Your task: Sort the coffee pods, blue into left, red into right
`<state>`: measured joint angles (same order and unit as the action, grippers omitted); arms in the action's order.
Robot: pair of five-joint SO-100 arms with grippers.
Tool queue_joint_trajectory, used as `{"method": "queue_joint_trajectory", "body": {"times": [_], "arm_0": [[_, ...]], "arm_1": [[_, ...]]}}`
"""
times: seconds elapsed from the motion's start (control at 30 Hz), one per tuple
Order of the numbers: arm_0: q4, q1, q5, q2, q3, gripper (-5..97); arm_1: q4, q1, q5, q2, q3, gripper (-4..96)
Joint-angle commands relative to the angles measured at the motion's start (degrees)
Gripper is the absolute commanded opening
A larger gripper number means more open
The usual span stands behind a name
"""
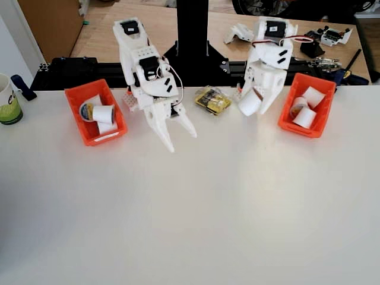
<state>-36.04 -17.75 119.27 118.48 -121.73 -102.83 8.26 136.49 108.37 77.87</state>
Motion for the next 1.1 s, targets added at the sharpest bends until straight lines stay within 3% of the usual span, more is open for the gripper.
{"method": "queue_joint_trajectory", "body": {"times": [0.0, 0.1, 0.27, 0.33, 0.67, 0.77, 0.97, 1.0, 1.07], "arm_0": [[-0.9, -0.3, 0.0, 2.9, 0.4, 35], [-2.2, -0.3, -0.3, 3.8, 0.4, 36], [-2.6, -0.4, -0.8, 4.0, 0.4, 36], [-2.6, -0.3, -0.8, 4.0, 0.4, 35], [-3.3, -0.2, -1.8, 4.5, 0.4, 36], [-4.0, -0.2, -1.9, 5.2, 0.4, 36], [-4.0, 0.3, -1.8, 5.3, 0.4, 35], [-4.0, 0.4, -1.6, 5.3, 0.4, 35], [-3.7, 1.0, -0.9, 5.3, 0.6, 35]], "arm_1": [[-0.3, 0.5, 4.7, 6.2, 3.7, 14.2], [1.5, 0.5, 8.5, 12.7, 11.1, 13.4], [5.6, 1.0, 11.2, 22.1, 23.0, 13.7], [6.3, 1.1, 12.0, 22.9, 23.9, 13.7], [11.8, -0.3, 25.5, 22.8, 24.3, 12.1], [13.4, 0.3, 24.2, 22.8, 24.3, 11.8], [11.7, -6.5, 15.3, 22.9, 22.7, 12.0], [10.8, -10.3, 15.6, 22.9, 21.4, 12.0], [9.5, -21.4, 23.2, 22.9, 19.0, 12.2]]}}
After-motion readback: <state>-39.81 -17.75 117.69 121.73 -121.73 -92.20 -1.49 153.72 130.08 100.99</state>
